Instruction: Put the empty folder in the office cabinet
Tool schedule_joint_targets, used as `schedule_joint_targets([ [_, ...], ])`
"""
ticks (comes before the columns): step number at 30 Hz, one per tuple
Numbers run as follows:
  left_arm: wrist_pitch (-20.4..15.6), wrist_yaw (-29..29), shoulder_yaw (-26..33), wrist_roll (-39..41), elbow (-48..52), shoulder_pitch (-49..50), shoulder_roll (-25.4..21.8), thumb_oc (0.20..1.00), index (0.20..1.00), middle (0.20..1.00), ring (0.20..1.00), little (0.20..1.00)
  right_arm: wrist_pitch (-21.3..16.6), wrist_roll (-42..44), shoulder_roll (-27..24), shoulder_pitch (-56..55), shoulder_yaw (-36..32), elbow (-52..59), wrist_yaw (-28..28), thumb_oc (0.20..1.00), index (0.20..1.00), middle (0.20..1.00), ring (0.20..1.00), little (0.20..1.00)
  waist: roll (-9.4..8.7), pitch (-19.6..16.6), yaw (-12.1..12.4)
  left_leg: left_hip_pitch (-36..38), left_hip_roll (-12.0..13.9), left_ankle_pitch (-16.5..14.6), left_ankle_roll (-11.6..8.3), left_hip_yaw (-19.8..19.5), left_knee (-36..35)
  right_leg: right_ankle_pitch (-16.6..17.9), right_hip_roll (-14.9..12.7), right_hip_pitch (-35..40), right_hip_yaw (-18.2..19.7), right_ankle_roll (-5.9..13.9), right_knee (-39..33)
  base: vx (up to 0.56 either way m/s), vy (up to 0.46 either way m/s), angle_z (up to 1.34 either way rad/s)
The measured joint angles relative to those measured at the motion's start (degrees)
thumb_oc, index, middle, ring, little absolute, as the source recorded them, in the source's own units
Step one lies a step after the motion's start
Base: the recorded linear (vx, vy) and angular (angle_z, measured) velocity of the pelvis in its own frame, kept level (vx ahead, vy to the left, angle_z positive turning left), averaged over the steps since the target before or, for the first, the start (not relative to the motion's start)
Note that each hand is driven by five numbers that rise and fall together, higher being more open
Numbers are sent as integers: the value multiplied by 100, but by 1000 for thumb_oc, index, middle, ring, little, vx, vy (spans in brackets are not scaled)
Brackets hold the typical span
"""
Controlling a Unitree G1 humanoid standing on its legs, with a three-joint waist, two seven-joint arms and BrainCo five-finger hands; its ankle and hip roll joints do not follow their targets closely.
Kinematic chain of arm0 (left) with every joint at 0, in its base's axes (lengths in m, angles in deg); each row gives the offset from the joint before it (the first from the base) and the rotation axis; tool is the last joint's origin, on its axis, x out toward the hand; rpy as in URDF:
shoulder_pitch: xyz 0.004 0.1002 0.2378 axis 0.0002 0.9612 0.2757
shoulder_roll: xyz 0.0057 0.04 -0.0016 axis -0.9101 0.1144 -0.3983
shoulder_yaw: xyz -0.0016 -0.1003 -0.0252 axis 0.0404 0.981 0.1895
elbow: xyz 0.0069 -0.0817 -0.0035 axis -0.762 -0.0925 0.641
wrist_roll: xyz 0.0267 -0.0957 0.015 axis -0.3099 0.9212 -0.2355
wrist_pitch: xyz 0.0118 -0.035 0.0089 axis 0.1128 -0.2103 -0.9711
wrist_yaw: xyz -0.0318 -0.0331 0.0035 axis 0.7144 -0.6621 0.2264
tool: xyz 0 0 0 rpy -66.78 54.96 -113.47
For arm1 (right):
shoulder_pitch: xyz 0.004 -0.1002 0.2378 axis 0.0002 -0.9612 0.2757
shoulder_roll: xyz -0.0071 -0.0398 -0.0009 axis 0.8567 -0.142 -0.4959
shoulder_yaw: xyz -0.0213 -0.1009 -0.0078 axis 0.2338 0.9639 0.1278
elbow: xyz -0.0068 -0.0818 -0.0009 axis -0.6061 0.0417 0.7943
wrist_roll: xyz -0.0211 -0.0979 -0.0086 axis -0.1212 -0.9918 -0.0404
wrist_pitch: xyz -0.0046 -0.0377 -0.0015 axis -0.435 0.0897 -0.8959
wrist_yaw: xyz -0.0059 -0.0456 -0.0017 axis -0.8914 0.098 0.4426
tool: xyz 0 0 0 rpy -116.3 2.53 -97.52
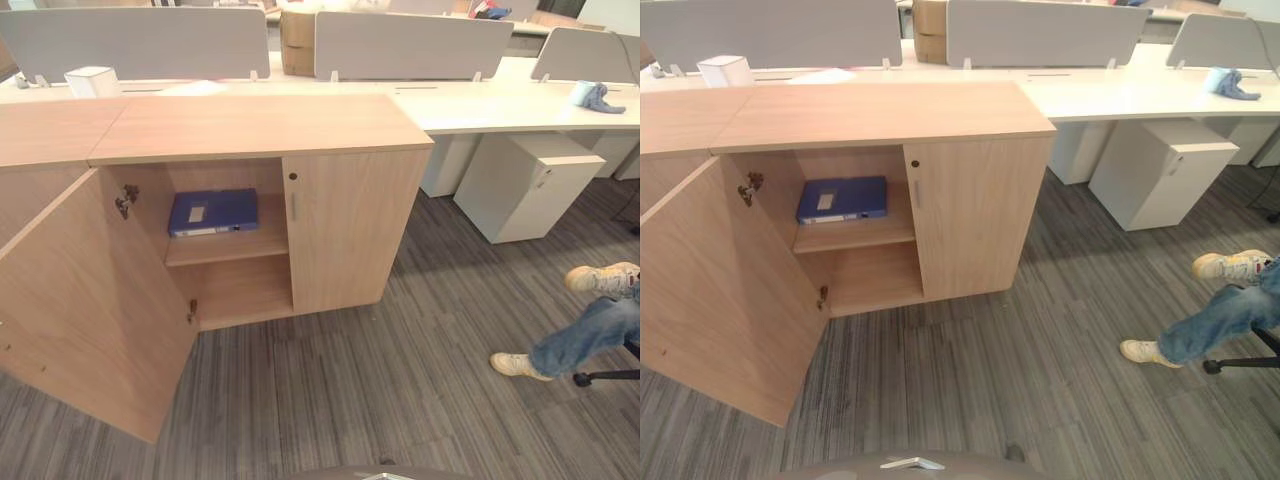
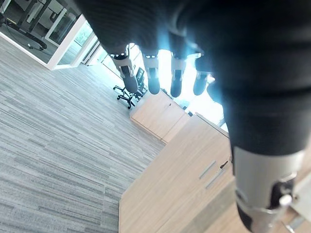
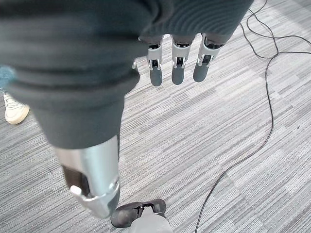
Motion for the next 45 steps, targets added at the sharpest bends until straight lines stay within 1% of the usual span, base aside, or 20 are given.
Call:
schedule_joint_targets([
  [5, 13, -31, -23, -165, -37, -42, -156, 1000, 1000, 1000, 1000, 1000, -6, 2, -5, -37, -2, 1, -1, 1000, 1000, 1000, 1000, 1000, 39, -45, -54, 0, -2, 0, 1, 17, 0, 0, -1, -12, 13, 0, -1, 8, 4, 0],
  [8, 13, -39, -267, -188, -28, -233, -246, 1000, 1000, 1000, 1000, 1000, -1, 5, -7, -151, -1, -2, -1, 1000, 1000, 1000, 1000, 1000, 70, -167, -51, -22, -1, -2, -2, 31, -1, -8, 0, -43, 22, 12, -2, 7, 6, -2],
  [11, 15, -39, -515, -249, 19, -444, -274, 1000, 1000, 1000, 1000, 1000, -5, 6, -9, -186, -2, -1, -2, 1000, 1000, 1000, 1000, 1000, 56, -190, -89, -38, -6, -4, -13, 52, -1, -8, -4, -87, 43, 24, -4, 4, 5, -2],
  [17, 14, -25, -1078, -321, 257, -719, -227, 1000, 1000, 1000, 1000, 1000, -18, 135, -17, -240, -19, 7, -4, 1000, 1000, 1000, 1000, 1000, 20, -219, -225, -63, -8, 8, -12, 162, -1, 34, 12, -175, 170, 18, -3, 5, -2, -9],
  [19, 93, 63, -1110, -298, 234, -861, -193, 1000, 1000, 1000, 1000, 1000, -20, 227, -18, -328, -144, 1, -5, 1000, 1000, 1000, 1000, 1000, 12, -222, -215, -72, -14, 10, -9, 180, 0, 66, 10, -190, 190, 0, 0, 1, -2, -6],
  [25, 55, 149, -1177, -303, 400, -967, -54, 1000, 1000, 1000, 1000, 1000, -21, 231, -25, -417, -209, -2, -14, 1000, 1000, 1000, 1000, 1000, 3, -219, -209, -50, -24, 7, -11, 223, 0, 65, 6, -198, 244, 42, -6, 0, -2, -1],
  [27, 33, 284, -1167, -248, 521, -1036, 142, 1000, 1000, 1000, 1000, 1000, -25, 231, -26, -456, -217, -4, -20, 1000, 1000, 1000, 1000, 1000, 6, -217, -195, -15, -27, -4, -28, 242, -1, 64, 2, -198, 255, 46, -21, 0, 0, 0],
  [29, 31, 335, -1161, -183, 583, -1068, 235, 1000, 1000, 1000, 1000, 1000, -27, 231, -28, -462, -217, -4, -21, 1000, 1000, 1000, 1000, 1000, -7, -200, -193, -13, -29, -5, -29, 246, -1, 63, 3, -201, 296, 48, -28, 0, 0, 0],
  [31, 7, 364, -1107, -57, 827, -1065, 491, 1000, 1000, 1000, 1000, 1000, -20, 229, -30, -494, -224, -5, -21, 1000, 1000, 1000, 1000, 1000, -6, -186, -177, -14, -49, 12, -18, 234, 0, 63, -9, -200, 329, 50, -30, 2, -23, 8],
  [32, -5, 453, -1038, 175, 1174, -1057, 732, 1000, 1000, 1000, 1000, 1000, -18, 229, -13, -533, -267, -6, -25, 1000, 1000, 1000, 1000, 1000, -3, -189, -144, -27, -65, 43, -10, 210, 0, 62, -19, -198, 344, 51, -31, -1, -19, 15],
  [35, -254, 496, -906, 626, 1777, -1044, 1108, 1000, 1000, 1000, 1000, 1000, -3, 220, -4, -549, -394, -17, -31, 1000, 1000, 1000, 1000, 1000, -11, -208, -88, -111, -97, 96, 1, 161, 0, 52, -47, -229, 367, 64, -34, -6, -12, 15],
  [38, -527, 465, -906, 1235, 2745, -980, 1818, 1000, 1000, 1000, 1000, 1000, 12, 202, 5, -527, -430, -13, -41, 1000, 1000, 1000, 1000, 1000, -31, -215, -14, -229, -112, 137, 40, 162, 0, 18, -46, -336, 500, 109, -36, -13, -12, 8],
  [39, -603, 378, -993, 1357, 3139, -898, 1962, 1000, 1000, 1000, 1000, 1000, 27, 201, 4, -513, -437, -15, -41, 1000, 1000, 1000, 1000, 1000, -37, -219, -18, -261, -120, 138, 40, 164, 0, -19, -57, -348, 512, 153, -36, -11, -16, 13],
  [40, -677, 195, -1286, 1433, 3497, -805, 2185, 1000, 1000, 1000, 1000, 1000, 13, 192, 4, -483, -438, -4, -44, 1000, 1000, 1000, 1000, 1000, -46, -220, -23, -304, -132, 138, 40, 166, 0, -61, -59, -393, 557, 207, -37, -11, -16, 4],
  [41, -643, 31, -1459, 1539, 3779, -773, 2360, 1000, 1000, 1000, 1000, 1000, 21, 158, 4, -429, -437, -5, -43, 1000, 1000, 1000, 1000, 1000, -54, -215, -26, -352, -138, 137, 41, 167, 0, -126, -56, -453, 602, 282, -39, -14, -13, -7],
  [42, -613, -37, -1632, 1629, 3917, -780, 2476, 1000, 1000, 1000, 1000, 1000, 25, 156, 2, -352, -437, -9, -41, 1000, 1000, 1000, 1000, 1000, -41, -206, -37, -417, -128, 132, 50, 162, 0, -275, -50, -529, 633, 470, -41, -6, -16, -24],
  [43, -627, -200, -1868, 1666, 3996, -786, 2751, 1000, 1000, 1000, 1000, 1000, 24, 154, -4, -147, -461, -7, -41, 1000, 1000, 1000, 1000, 1000, 137, -152, -44, -569, 38, 138, 119, 188, -2, -407, 60, -613, 603, 614, 56, -7, -20, -28],
  [44, -576, -318, -1974, 1718, 4208, -767, 2849, 1000, 1000, 1000, 1000, 1000, 46, 156, 33, -10, -524, -2, -45, 1000, 1000, 1000, 1000, 1000, 217, -86, -72, -576, 178, 201, 123, 214, -2, -343, 188, -759, 621, 434, 544, -1, -25, -18],
  [45, -528, -417, -2141, 1778, 4329, -768, 2840, 1000, 1000, 1000, 1000, 1000, 85, 157, 90, -3, -600, -5, -57, 1000, 1000, 1000, 1000, 1000, 138, -34, -118, -592, 212, 166, 111, 180, -2, -408, 254, -824, 620, 371, 959, 3, -17, 27],
])
